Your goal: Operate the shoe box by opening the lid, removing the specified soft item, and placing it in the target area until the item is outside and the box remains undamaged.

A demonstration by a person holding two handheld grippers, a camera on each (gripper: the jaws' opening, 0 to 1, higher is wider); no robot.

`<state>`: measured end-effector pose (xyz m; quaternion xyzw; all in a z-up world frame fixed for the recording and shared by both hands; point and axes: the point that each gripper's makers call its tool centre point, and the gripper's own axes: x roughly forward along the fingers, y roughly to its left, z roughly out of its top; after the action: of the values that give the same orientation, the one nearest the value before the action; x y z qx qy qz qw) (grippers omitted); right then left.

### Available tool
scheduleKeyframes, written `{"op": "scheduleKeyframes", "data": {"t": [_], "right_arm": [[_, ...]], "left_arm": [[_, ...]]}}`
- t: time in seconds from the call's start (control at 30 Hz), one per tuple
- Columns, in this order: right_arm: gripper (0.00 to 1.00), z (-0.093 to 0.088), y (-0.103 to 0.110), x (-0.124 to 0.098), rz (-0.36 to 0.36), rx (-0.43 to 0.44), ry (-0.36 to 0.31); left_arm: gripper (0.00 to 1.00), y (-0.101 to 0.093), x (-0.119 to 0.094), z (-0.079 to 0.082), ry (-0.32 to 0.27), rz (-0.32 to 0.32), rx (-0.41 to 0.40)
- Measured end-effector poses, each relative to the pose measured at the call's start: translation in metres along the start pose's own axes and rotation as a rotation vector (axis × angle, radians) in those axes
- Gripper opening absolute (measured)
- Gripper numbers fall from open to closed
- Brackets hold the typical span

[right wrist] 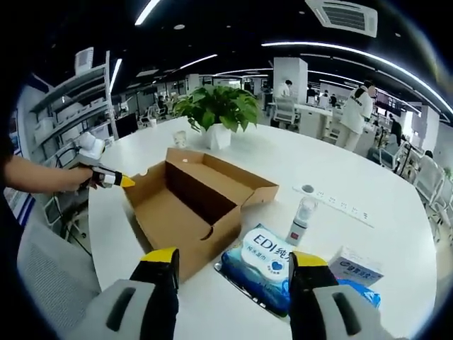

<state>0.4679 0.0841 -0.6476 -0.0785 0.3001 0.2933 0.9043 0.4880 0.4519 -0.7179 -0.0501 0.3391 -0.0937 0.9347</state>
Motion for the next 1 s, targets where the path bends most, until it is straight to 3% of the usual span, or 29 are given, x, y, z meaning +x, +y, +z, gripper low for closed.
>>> {"op": "scheduleKeyframes", "data": {"t": [0.17,0.6,1.0], "right_arm": [[0.6,0.001,-0.003,0.0,-0.002,0.003,-0.003],[0.6,0.004,-0.005,0.002,-0.016,0.004,-0.006],[0.52,0.03,-0.015,0.022,-0.031,0.076,-0.023]], "left_arm": [[0.03,0.001,-0.004,-0.003,-0.007,0.026,0.03],[0.03,0.003,-0.014,-0.012,-0.03,0.065,-0.017],[0.03,0.001,-0.019,-0.015,-0.029,0.106,0.009]]}}
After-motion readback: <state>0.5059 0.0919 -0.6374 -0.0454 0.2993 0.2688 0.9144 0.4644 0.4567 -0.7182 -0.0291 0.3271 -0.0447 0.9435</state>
